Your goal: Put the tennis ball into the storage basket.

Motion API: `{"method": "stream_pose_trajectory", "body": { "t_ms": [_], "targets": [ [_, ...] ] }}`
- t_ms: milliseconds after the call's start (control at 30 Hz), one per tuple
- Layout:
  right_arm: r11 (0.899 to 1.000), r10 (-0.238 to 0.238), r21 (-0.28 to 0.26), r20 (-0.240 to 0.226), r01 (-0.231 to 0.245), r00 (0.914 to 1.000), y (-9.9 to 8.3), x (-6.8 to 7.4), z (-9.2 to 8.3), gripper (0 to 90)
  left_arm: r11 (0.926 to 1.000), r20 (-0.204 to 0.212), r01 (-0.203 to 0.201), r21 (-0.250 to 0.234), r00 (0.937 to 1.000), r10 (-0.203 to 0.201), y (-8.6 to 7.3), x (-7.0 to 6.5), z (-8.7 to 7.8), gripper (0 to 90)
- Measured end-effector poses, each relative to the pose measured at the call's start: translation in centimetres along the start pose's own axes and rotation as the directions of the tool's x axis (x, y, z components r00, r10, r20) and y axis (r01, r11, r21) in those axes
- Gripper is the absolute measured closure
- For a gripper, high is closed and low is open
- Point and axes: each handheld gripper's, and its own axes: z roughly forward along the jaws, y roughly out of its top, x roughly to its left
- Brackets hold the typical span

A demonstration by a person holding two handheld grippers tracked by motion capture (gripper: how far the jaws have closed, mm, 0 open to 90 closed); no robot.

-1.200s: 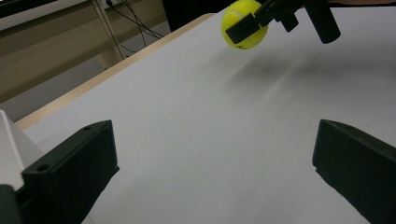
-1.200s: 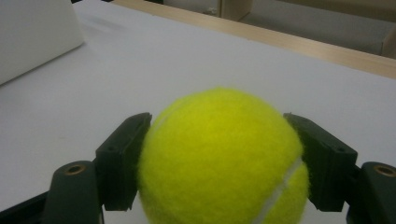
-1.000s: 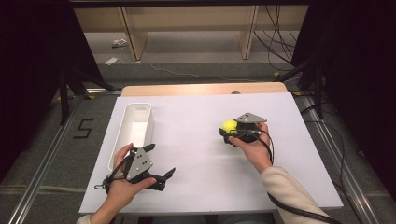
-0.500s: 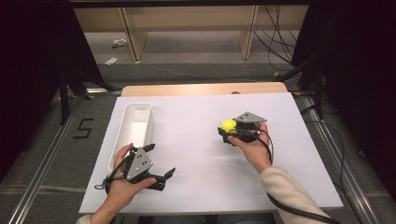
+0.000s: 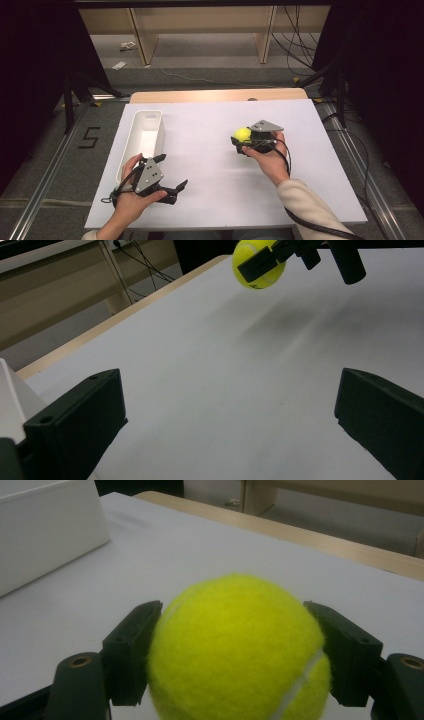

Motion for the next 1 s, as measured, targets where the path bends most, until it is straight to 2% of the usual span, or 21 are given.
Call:
{"method": "stream_pose_trajectory", "body": {
  "t_ms": [1000],
  "targets": [
    [1.000,-0.010,-0.019,-0.030,0.010,0.9995,0.6,1.3,-0.1,27.2,1.0000,0.003,0.002,0.001,1.0000,-0.002,0.0,0.0,0.0,0.0]
  ]
}}
